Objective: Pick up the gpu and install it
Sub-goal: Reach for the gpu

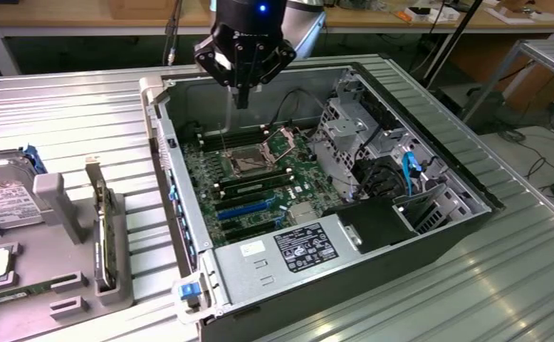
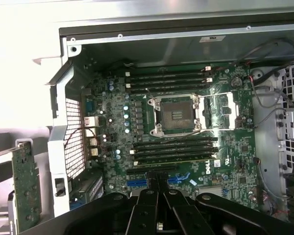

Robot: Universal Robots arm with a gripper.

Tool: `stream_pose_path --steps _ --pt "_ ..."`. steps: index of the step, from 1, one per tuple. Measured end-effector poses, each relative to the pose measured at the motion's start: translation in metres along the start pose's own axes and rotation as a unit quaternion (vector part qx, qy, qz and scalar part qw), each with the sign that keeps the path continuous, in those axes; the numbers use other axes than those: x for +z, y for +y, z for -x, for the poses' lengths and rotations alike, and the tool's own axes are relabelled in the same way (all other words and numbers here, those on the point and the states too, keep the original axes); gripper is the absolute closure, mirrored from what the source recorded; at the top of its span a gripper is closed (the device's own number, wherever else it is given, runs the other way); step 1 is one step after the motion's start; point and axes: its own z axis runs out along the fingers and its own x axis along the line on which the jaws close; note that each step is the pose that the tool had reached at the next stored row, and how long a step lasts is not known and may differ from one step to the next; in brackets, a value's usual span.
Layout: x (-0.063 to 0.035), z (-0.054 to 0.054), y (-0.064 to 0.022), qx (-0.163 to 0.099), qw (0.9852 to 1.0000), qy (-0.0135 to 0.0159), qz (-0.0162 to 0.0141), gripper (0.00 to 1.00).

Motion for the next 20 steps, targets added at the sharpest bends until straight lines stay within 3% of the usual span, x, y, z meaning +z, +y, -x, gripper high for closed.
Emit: stream_pose_path --steps 20 --pt "-0.0005 -0.016 -0.0012 0.000 1.0000 0.0000 0.0000 0.89"
